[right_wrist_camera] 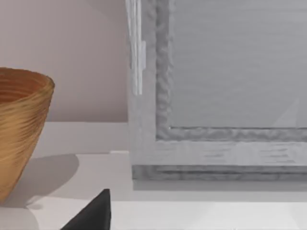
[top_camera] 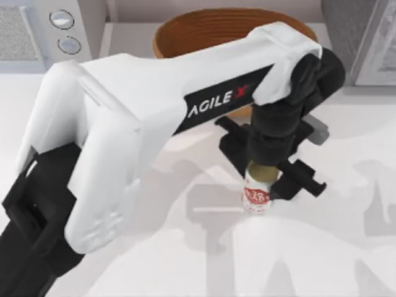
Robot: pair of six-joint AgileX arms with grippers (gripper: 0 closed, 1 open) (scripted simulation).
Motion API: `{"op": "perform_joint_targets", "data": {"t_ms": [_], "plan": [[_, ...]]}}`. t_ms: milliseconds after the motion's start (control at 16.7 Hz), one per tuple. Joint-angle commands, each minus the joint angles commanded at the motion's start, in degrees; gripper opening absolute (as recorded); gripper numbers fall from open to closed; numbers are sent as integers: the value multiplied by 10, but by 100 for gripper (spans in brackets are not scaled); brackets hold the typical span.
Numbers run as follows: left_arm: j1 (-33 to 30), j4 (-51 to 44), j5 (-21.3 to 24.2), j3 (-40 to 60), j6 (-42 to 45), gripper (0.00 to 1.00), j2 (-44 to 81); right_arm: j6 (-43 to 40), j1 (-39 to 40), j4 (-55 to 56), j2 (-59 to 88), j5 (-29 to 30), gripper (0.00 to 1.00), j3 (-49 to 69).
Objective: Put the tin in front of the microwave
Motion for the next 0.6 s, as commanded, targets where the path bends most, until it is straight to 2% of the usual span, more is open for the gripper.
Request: {"op": "perform_joint_targets", "data": {"t_ms": [600], "plan": [[1, -21, 0, 21, 1, 0, 2, 0, 0, 0, 0, 0, 100, 0]]}}
